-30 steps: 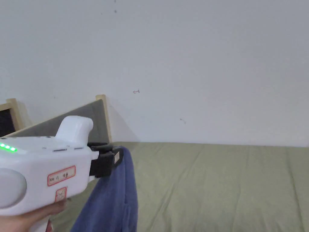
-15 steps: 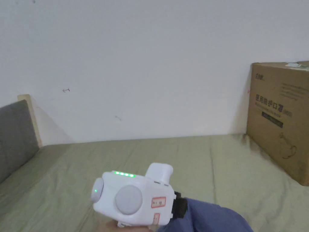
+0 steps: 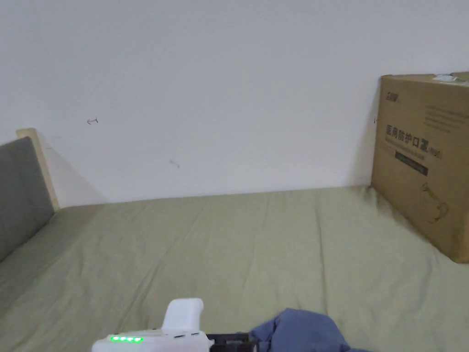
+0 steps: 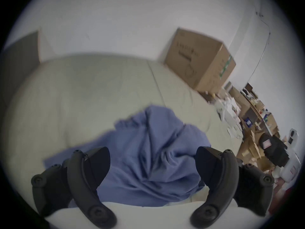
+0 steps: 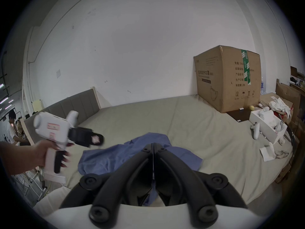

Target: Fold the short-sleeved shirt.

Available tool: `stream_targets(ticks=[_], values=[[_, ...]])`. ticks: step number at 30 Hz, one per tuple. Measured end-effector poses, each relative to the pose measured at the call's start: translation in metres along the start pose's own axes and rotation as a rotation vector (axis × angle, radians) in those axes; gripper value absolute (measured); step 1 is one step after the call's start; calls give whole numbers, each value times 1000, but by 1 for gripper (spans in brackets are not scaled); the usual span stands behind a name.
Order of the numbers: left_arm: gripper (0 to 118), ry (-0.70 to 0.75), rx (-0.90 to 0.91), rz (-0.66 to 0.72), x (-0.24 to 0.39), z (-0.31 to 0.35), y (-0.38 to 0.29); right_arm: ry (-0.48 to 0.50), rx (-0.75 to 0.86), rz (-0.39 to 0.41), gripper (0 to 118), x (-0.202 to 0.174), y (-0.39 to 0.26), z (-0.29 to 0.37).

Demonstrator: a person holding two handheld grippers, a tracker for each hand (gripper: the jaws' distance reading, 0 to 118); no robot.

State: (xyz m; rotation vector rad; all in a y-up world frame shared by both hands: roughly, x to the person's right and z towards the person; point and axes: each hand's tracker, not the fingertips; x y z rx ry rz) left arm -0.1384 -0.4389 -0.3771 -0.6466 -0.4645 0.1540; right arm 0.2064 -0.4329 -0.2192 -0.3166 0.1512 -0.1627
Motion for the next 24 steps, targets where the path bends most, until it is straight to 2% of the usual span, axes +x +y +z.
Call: stream_targets(ticks=[4, 5, 6, 7, 8, 9, 13, 15, 17, 19, 21, 24], values=[[108, 154, 319, -39, -3, 99, -15, 1, 84, 14, 1, -13, 10, 3], [101, 185, 399, -47, -3, 120, -27, 0, 109, 14, 1, -15, 11, 4], [86, 221, 456, -55, -3, 136, -38, -1, 131, 15, 1, -17, 10, 5], [56, 283, 521, -60, -1, 150, -52, -5, 157, 20, 1, -20, 9, 6], [0, 355, 539, -57, 2, 158, -64, -12, 187, 27, 1, -22, 6, 7], [0, 443, 548, -64, 3, 166, -74, -17, 212, 33, 1, -24, 4, 7], [0, 458, 600, 40, 3, 178, -107, -53, 241, 47, 1, -33, 0, 9], [0, 487, 591, 3, 2, 176, -112, -39, 234, 40, 1, -34, 2, 8], [0, 462, 594, -105, 3, 175, -103, -38, 217, 49, 1, -36, 4, 6], [0, 428, 620, -69, -6, 176, -84, -31, 206, 58, 1, -37, 8, 7], [0, 429, 485, 33, -34, 159, -50, -21, 205, 63, 1, -36, 10, 9], [0, 308, -51, 206, -106, 102, -8, -22, 157, 74, 1, -36, 16, 9]])
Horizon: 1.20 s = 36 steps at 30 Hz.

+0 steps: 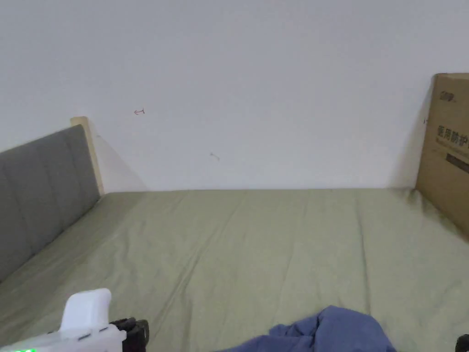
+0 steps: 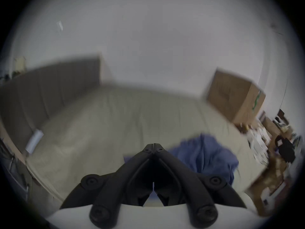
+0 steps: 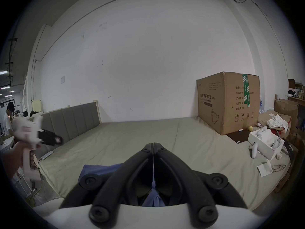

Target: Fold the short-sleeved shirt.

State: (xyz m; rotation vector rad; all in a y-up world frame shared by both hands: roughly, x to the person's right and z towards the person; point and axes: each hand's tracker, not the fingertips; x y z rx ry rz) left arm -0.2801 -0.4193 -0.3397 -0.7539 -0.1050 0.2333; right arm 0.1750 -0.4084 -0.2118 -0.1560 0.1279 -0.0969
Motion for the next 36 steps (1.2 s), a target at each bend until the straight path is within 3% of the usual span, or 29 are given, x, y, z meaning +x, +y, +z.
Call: stream_targets(ticks=[2, 3, 4, 5, 6, 7, 13, 14, 15, 16, 17, 18, 20, 22, 25, 27, 28, 30, 31, 36], values=[[6, -21, -140, 42, -25, -50, 5, 16, -17, -3, 1, 1, 1, -1], [26, -3, -149, 34, -34, -66, 3, 21, -22, -3, 1, 1, 0, -1], [57, 52, -169, 41, -42, -85, 2, 25, -29, 2, 1, 1, -1, -3], [103, 104, -196, 33, -50, -102, 1, 26, -39, 10, 1, 1, -3, -6], [116, 106, -214, 50, -58, -117, 0, 26, -47, 17, 1, 1, -5, -8], [118, 110, -233, 67, -63, -128, -9, 25, -59, 22, 1, 2, -7, -11], [110, 128, -313, 62, -67, -181, -25, 8, -143, 0, 1, 3, -23, -31], [104, 100, -327, 11, -58, -183, -34, 7, -158, -4, 1, 2, -27, -35], [102, 160, -279, -113, -44, -177, -41, 6, -169, -7, 1, 2, -29, -39], [87, 149, -206, -238, -29, -168, -45, 8, -179, -10, 1, 2, -32, -43], [37, 79, -159, -334, -13, -161, -49, 12, -189, -10, 1, 0, -35, -49], [2, 46, -142, -411, -1, -156, -53, 16, -196, -9, 1, -1, -37, -54], [2, -56, -135, -452, 20, -145, -68, 26, -210, -6, 1, -5, -42, -68], [2, -17, -99, -420, 28, -136, -70, 44, -231, -25, 1, -5, -41, -86], [2, 18, 67, -306, 19, -107, -71, 120, -298, -89, 1, 8, -22, -131], [2, 1, 145, -214, 11, -84, -73, 132, -402, -88, 3, 17, -9, -176], [2, -23, 169, -170, 7, -73, -72, 139, -471, -100, 18, 24, -2, -204], [2, -36, 203, -113, 2, -57, -71, 144, -573, -126, 104, 35, 0, -253], [2, -42, 216, -84, -3, -54, -73, 114, -642, -105, 118, 38, -2, -280], [2, -108, 231, 68, -16, -43, -73, 3, -881, -93, 116, 51, -27, -383]])
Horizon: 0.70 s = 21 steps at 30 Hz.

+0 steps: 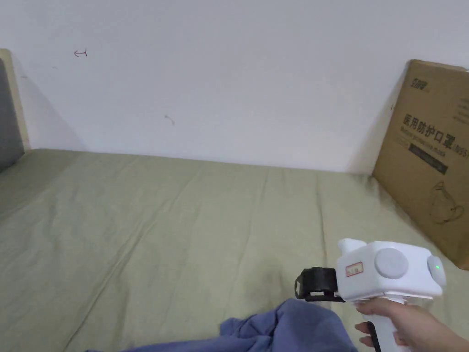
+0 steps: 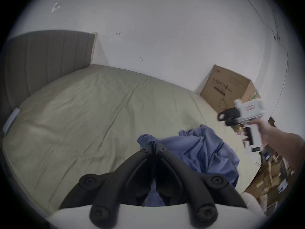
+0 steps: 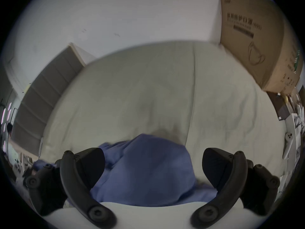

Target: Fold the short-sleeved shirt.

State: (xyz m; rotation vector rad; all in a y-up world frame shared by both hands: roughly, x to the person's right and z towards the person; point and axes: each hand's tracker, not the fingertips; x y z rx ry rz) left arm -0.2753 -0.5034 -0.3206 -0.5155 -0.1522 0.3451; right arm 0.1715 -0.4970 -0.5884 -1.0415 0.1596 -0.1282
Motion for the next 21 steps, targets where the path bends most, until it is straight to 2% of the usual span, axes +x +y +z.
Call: stream_targets(ticks=[2, 4, 6, 7, 9, 10, 11, 12, 13, 14, 16, 21], values=[[2, 19, -7, -20, 1, 0, 0, -84, -102, -66, 116, 1, 10, -29], [2, 32, -17, -54, 1, -1, 0, -54, -170, -80, 116, 0, 14, -53], [2, 48, -34, -72, 0, -3, -1, -67, -313, -27, 114, -1, 13, -74], [2, 51, -45, -74, -1, -6, -3, -98, -374, 29, 110, -2, 10, -81], [2, 49, -63, -73, -4, -8, -4, -156, -344, 126, 55, -5, 5, -81], [2, 47, -71, -70, -5, -8, -5, -177, -291, 149, 45, -6, 3, -72], [2, 47, -78, -63, -6, -9, -6, -96, -251, 131, 13, -6, 1, -61], [2, 48, -83, -58, -6, -8, -6, -29, -246, 111, 7, -7, -3, -52], [2, 48, -84, -53, -5, -6, -6, -83, -195, 138, 7, -10, -8, -37], [2, 48, -85, -50, -5, -3, -5, -61, -147, 149, 7, -11, -14, -21], [2, 49, -80, -50, -1, 4, -1, 72, -120, 106, 7, -1, -19, 7], [2, 32, -1, -113, 19, 32, 40, 101, 113, 91, 7, 8, -35, 111]])
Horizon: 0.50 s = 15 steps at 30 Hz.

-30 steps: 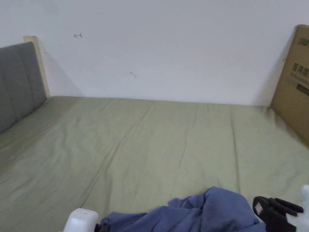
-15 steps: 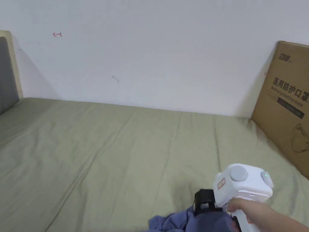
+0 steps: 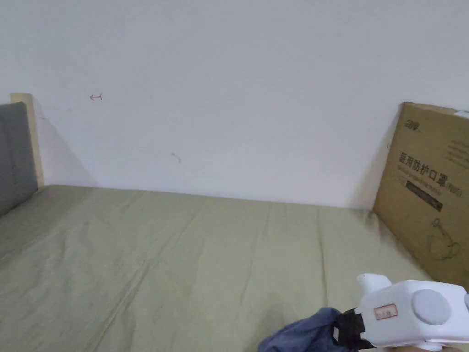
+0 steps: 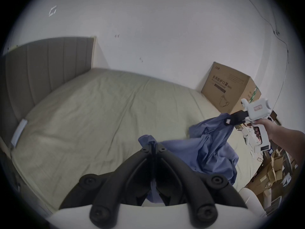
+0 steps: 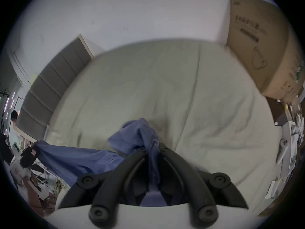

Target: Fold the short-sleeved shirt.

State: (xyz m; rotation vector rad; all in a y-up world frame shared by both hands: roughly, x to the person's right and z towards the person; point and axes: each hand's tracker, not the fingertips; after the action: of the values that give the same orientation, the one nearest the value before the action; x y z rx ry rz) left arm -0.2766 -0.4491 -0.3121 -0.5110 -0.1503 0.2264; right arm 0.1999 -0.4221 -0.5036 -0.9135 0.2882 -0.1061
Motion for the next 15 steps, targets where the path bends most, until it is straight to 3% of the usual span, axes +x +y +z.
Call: stream_targets(ticks=[5, 15], values=[[2, -114, 68, -37, 23, 9, 75, -14, 182, -34, 7, 5, 20, 94], [2, -27, 162, -153, 58, -18, 251, -126, 431, 8, 7, -15, 136, 192]])
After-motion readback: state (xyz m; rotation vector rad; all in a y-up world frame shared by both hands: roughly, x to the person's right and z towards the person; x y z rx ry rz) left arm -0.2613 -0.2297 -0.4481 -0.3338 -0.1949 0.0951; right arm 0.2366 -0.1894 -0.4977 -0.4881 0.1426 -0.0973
